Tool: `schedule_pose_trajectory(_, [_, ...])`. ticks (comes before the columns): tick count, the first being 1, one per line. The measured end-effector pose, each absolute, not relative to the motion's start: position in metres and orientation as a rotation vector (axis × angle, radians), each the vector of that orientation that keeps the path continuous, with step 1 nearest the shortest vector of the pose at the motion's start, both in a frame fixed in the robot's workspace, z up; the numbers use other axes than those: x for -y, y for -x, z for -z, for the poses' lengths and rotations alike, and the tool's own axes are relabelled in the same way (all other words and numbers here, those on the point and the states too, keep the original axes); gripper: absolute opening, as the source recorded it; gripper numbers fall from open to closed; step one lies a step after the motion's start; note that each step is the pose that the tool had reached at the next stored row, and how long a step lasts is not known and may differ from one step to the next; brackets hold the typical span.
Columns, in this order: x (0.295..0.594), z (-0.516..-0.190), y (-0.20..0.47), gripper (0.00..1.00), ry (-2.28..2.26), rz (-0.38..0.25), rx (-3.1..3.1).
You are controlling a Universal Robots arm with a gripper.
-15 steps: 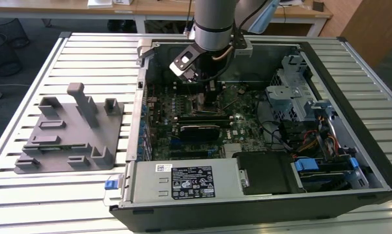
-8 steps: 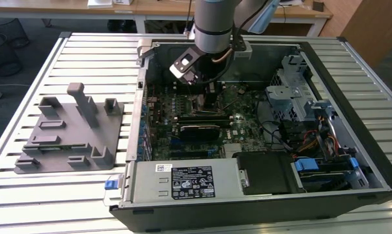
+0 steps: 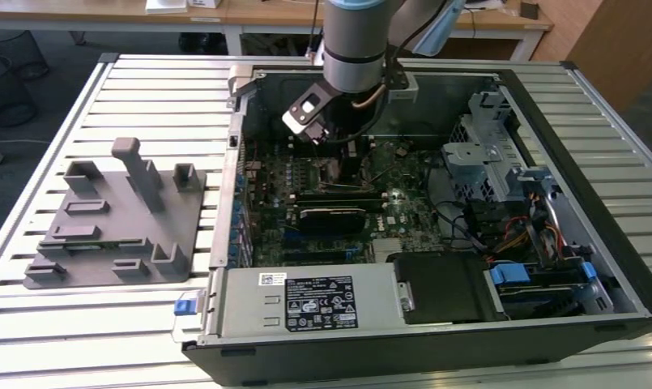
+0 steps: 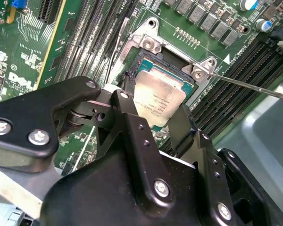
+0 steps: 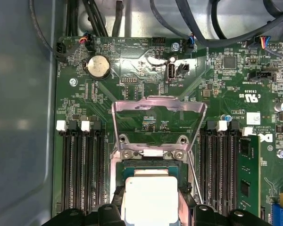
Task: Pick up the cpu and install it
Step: 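Place the cpu into insertion slot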
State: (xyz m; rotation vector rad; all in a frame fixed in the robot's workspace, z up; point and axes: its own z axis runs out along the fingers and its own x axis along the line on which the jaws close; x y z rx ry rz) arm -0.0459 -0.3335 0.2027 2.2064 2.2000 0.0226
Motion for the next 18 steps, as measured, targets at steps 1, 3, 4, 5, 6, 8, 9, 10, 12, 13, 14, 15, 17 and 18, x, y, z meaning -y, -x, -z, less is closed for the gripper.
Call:
schedule_pose_trajectory(1, [0.3335, -0.202, 0.0459, 0.53, -2.206, -0.023, -2.2])
schedule_pose_trajectory(3, [0.3335, -0.201, 0.0459, 0.53, -2.206, -0.023, -2.2])
schedule_pose_trajectory(4, [0.3335, -0.2007, 0.0459, 0.53, -2.206, -0.023, -2.2])
schedule_pose_trajectory(5, [0.3336, -0.2004, 0.0459, 0.53, -2.206, -0.022, -2.2])
schedule_pose_trajectory(6, [0.3336, -0.2003, 0.0459, 0.53, -2.206, -0.022, -2.2])
schedule_pose_trajectory(8, [0.3335, -0.1998, 0.0459, 0.53, -2.206, -0.023, -2.2])
schedule_pose_trajectory(9, [0.3335, -0.1996, 0.0459, 0.53, -2.206, -0.023, -2.2])
schedule_pose_trajectory(10, [0.3336, -0.1993, 0.0459, 0.53, -2.206, -0.023, -2.2])
schedule_pose_trajectory(12, [0.3336, -0.1986, 0.0459, 0.53, -2.207, -0.023, -2.2])
schedule_pose_trajectory(13, [0.3336, -0.1983, 0.0459, 0.53, -2.207, -0.023, -2.2])
schedule_pose_trajectory(14, [0.3336, -0.198, 0.0459, 0.53, -2.207, -0.023, -2.2])
schedule_pose_trajectory(15, [0.3336, -0.1977, 0.0459, 0.53, -2.207, -0.023, -2.2])
schedule_pose_trajectory(17, [0.3337, -0.1971, 0.0459, 0.53, -2.207, -0.023, -2.199])
schedule_pose_trajectory(18, [0.3337, -0.1969, 0.0459, 0.53, -2.207, -0.023, -2.199])
